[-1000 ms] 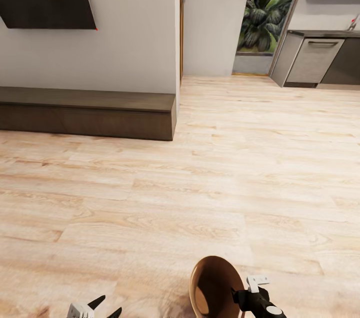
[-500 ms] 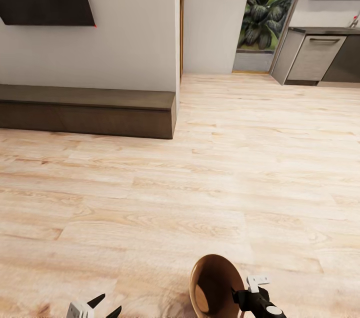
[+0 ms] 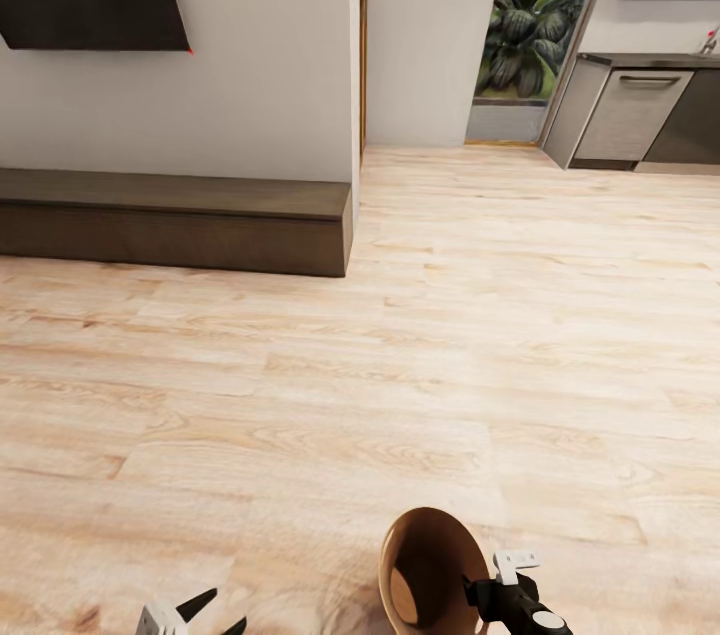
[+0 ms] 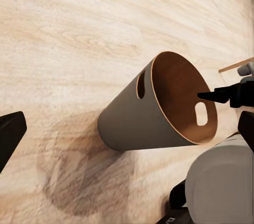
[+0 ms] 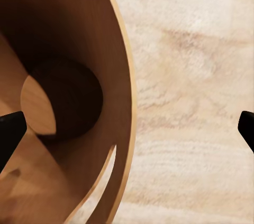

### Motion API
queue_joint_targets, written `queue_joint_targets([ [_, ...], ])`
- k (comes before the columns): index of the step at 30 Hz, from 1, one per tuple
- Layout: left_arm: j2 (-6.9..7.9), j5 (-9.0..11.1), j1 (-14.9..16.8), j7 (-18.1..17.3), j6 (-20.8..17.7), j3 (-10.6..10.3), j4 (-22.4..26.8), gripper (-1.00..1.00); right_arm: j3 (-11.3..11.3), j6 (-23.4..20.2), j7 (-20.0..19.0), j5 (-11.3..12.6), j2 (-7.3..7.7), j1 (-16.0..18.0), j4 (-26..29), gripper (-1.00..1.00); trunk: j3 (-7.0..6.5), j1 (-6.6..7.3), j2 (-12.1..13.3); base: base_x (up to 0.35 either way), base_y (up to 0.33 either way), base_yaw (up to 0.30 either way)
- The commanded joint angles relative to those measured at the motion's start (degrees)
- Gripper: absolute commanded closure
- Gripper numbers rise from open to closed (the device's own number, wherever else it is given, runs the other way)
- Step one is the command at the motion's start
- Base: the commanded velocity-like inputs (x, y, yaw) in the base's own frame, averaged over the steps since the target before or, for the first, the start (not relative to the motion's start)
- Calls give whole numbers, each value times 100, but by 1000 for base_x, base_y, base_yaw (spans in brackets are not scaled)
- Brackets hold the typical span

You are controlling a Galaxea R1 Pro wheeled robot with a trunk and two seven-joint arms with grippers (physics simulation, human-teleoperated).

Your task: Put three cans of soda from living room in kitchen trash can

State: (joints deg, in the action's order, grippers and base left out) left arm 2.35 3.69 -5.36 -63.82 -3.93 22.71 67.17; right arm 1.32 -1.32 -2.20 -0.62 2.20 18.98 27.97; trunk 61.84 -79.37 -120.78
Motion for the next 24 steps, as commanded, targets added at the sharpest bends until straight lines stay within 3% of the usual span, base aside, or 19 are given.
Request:
queue_joint_targets([
  [1,0,0,0,-14,-1,-1,1,-100,0,0,0,0,0,0,0,-100,0,0,0,0,0,0],
  [24,2,0,0,-69,6,3,7,-100,0,0,0,0,0,0,-6,-100,62,0,0,0,0,0],
])
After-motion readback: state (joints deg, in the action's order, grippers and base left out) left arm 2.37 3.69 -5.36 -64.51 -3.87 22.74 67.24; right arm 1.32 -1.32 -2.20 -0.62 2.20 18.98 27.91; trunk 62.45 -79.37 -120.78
